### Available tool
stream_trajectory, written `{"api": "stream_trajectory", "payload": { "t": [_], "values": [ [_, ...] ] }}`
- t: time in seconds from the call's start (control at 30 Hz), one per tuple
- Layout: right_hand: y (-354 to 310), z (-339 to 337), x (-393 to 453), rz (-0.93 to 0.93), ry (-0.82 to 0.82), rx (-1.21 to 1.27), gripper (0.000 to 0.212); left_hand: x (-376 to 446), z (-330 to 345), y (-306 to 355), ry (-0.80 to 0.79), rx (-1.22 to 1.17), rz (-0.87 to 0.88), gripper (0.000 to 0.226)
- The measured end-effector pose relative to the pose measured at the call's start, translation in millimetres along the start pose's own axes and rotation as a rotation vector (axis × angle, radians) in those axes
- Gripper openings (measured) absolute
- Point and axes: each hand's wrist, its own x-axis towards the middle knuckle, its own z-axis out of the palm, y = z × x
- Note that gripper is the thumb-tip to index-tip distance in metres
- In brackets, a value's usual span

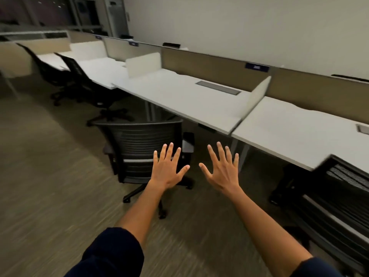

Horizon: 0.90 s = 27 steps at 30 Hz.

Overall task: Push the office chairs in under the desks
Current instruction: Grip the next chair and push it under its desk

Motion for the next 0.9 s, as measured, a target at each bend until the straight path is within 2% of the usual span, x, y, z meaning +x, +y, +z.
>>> {"api": "stream_trajectory", "payload": {
  "t": [0.2,0.4,0.63,0.9],
  "values": [
    [-120,17,29,-0.112,0.009,-0.001,0.079,-28,-21,-113,0.045,-0.008,-0.09,0.082],
    [-191,30,79,-0.167,0.007,-0.029,0.081,-22,-35,-199,0.084,-0.013,-0.152,0.082],
    [-228,61,162,-0.133,0.027,-0.06,0.079,32,-45,-274,0.076,0.031,-0.132,0.082],
    [-220,89,242,0.086,-0.038,-0.04,0.078,129,-52,-325,0.017,0.073,0.02,0.08]
  ]
}}
